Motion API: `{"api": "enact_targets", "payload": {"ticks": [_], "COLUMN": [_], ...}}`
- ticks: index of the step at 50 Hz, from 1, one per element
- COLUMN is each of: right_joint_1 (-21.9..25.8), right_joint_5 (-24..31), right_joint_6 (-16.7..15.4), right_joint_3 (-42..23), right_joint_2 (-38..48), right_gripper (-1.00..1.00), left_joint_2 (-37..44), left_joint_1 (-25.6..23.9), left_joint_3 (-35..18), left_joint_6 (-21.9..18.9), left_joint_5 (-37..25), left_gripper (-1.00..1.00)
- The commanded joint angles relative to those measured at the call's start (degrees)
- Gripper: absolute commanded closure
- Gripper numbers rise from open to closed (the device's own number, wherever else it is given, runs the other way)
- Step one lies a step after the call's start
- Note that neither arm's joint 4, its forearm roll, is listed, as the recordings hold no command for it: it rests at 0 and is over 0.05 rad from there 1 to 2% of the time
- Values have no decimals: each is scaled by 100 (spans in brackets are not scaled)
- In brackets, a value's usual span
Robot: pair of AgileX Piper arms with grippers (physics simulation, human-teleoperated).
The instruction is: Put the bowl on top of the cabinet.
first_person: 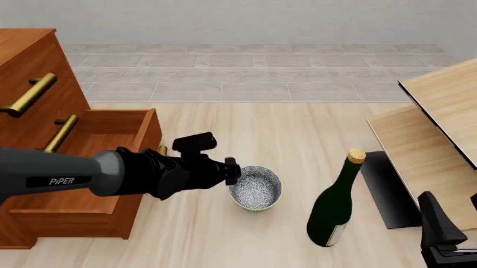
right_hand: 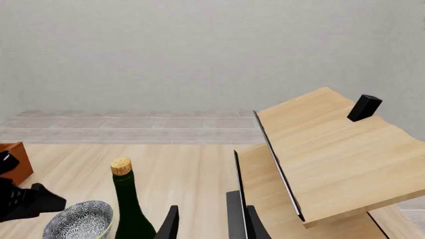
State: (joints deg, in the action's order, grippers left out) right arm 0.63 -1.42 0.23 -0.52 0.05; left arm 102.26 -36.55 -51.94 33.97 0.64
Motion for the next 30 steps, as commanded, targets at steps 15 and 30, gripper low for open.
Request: {"api": "enact_targets", "payload": {"ticks": [15,30], "right_joint_1": [18,31], "right_joint_5": [-9,-1], "right_joint_6": [-8,-2], "right_joint_3": [10,9], "right_joint_2": [1,3], "right_gripper": [-100,-100], "left_joint_2": [145,219], "left_joint_1": [-219,-310], "left_joint_3": [111,152], "left_joint_6": [144,176], "left_joint_5": [164,229], "left_gripper": [-100,-100]}}
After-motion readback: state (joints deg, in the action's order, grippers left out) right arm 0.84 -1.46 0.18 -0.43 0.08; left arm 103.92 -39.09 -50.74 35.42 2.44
